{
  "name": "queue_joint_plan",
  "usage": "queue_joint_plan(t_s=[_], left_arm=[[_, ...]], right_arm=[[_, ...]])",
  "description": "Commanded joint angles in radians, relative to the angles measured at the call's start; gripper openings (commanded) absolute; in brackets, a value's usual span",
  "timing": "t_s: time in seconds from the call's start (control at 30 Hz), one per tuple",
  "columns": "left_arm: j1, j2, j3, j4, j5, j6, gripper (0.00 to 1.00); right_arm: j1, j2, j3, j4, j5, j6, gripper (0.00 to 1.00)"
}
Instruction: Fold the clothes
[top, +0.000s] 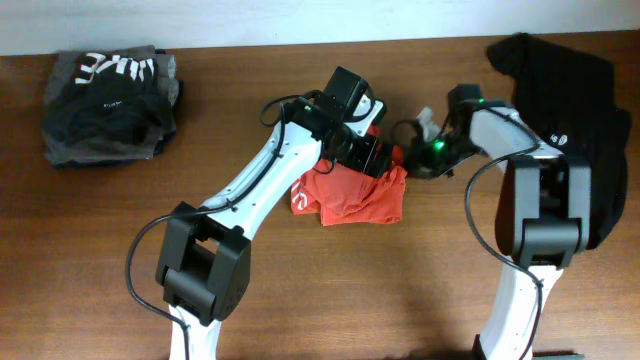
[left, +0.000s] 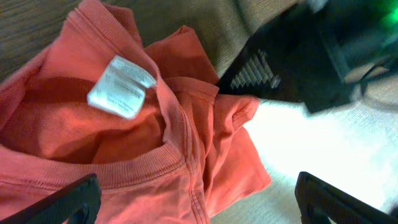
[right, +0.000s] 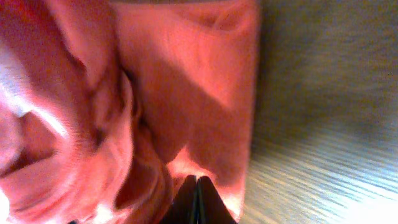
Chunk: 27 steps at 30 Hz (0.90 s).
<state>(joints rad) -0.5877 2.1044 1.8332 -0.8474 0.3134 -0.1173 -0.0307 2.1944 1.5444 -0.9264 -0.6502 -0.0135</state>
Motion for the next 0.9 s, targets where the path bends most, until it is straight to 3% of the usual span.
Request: queue_joint_plan(t_s=[0.0, 0.23, 0.3, 0.43, 0.5, 0.67, 0.8, 0.87], left_arm=[[0.048, 0.01, 0.072, -0.014, 0.004, -0.002, 0.99], [0.21, 0.01, 0.281, -0.171, 0.003, -0.002, 0.99], [0.271, 0.01, 0.327, -0.203, 0.003, -0.002, 0.99], [0.381, 0.01, 0.357, -0.252, 0.0, 0.018, 0.99], [0.43, 0.011, 0.356, -0.294, 0.0, 0.039, 0.99], [0.492, 0.011, 0.356, -0.368, -0.033, 0.069, 0.99], [0.497, 0.011, 0.356, -0.392, -0.08, 0.073, 0.99], [0.497, 0.011, 0.356, -0.396, -0.08, 0.089, 0.99]], right_arm=[[-0.063, -0.071, 0.095, -0.027, -0.038, -0.015, 0.04], [-0.083, -0.157, 0.133, -0.103, -0.039, -0.016, 0.04], [-0.057, -0.159, 0.132, -0.139, -0.039, -0.017, 0.08], [0.032, -0.159, 0.124, -0.201, -0.038, -0.034, 0.29], [0.088, -0.159, 0.116, -0.211, -0.035, -0.024, 0.32], [0.19, -0.159, 0.09, -0.172, 0.008, 0.098, 0.35], [0.266, -0.156, 0.038, -0.097, 0.159, 0.28, 0.49], [0.282, -0.156, 0.013, -0.074, 0.167, 0.315, 0.5]])
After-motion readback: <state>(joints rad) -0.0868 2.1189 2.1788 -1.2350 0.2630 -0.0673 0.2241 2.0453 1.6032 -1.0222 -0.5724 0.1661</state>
